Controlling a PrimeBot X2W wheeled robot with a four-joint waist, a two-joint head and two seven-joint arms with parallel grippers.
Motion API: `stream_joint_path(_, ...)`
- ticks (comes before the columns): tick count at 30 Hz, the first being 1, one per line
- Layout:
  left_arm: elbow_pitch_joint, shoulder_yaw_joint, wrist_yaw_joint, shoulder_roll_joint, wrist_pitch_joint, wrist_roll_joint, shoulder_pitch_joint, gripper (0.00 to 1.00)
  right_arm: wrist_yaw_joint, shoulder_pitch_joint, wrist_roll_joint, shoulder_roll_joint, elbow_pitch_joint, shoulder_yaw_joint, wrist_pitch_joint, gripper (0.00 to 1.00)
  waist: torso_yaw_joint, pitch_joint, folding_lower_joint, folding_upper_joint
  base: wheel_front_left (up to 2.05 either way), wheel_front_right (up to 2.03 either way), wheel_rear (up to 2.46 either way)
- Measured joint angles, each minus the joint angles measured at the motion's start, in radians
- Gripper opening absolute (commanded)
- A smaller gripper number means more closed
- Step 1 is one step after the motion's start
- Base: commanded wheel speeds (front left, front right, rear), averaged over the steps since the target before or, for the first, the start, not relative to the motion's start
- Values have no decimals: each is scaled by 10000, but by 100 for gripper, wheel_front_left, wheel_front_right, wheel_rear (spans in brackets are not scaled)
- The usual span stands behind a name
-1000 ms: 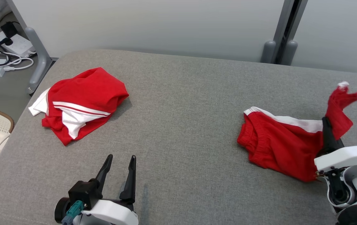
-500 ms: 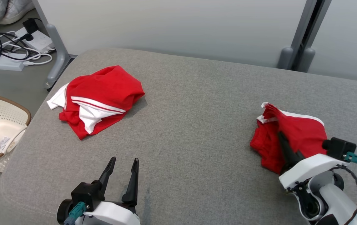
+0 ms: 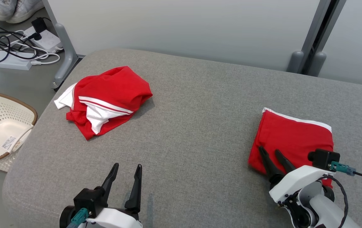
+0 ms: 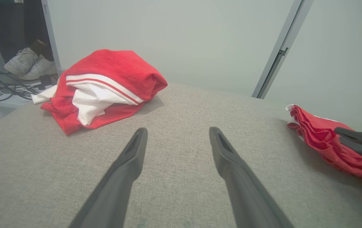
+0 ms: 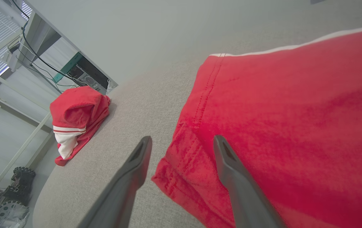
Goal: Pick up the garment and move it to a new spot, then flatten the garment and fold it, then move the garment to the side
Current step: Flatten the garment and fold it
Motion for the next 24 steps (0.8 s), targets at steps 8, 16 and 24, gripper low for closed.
stream_joint_path(8,-46,-10,15,-4,0,-2,0,100,0,-240,17,251,207,247,-136,100,-141,27,0,0,0,0,0)
stream_joint_path(16,-102,194,40,-8,0,-94,1,100,0,-494,198,345,-165,769,-25,100,-519,17,0,0,0,0,0)
stream_joint_path(24,-589,401,2,0,0,-627,-23,100,0,-670,-1356,-1016,-744,163,-665,100,-1103,-256,0,0,0,0,0)
